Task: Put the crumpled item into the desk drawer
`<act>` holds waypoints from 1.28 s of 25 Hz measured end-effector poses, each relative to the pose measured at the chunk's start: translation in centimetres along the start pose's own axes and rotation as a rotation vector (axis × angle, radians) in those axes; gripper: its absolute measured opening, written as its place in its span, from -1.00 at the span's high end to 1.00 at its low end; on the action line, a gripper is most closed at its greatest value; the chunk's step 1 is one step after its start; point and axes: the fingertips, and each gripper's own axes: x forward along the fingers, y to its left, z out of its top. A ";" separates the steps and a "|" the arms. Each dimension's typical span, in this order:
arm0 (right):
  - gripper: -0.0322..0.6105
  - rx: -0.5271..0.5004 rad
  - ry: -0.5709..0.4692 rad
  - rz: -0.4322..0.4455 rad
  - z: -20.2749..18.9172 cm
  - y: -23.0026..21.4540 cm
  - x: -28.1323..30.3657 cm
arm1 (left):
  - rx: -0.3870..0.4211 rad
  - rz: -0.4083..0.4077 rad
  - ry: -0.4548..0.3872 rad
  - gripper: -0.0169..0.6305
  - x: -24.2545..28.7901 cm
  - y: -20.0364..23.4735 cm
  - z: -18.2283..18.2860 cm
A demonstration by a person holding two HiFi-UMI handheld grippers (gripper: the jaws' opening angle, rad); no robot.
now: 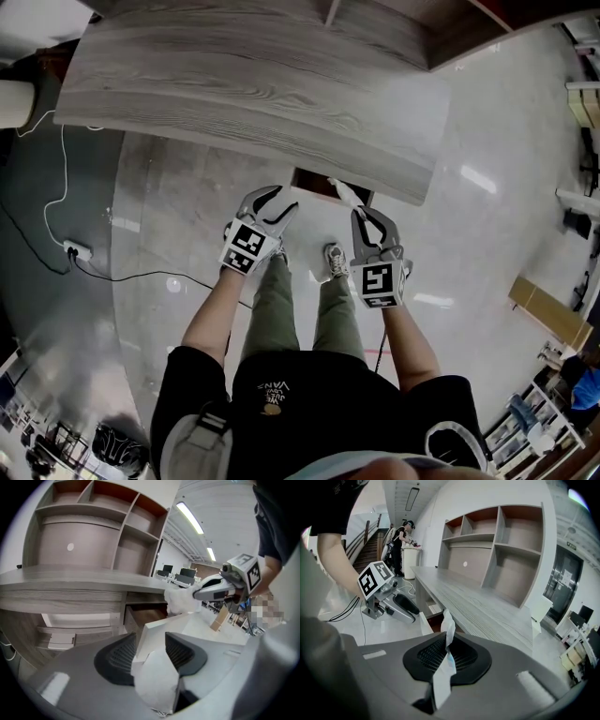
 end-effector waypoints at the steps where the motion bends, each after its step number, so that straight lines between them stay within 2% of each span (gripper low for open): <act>1: 0.85 -0.007 -0.001 -0.004 0.0 -0.1 0.1 | 0.001 -0.004 0.008 0.30 0.2 -0.1 0.2; 13: 0.85 0.010 0.007 -0.042 -0.2 -0.7 2.3 | 0.051 -0.074 0.022 0.30 2.6 -0.2 -0.1; 32: 0.85 0.039 0.045 -0.071 -0.9 -0.2 5.6 | 0.046 -0.096 0.021 0.30 3.1 0.6 -0.2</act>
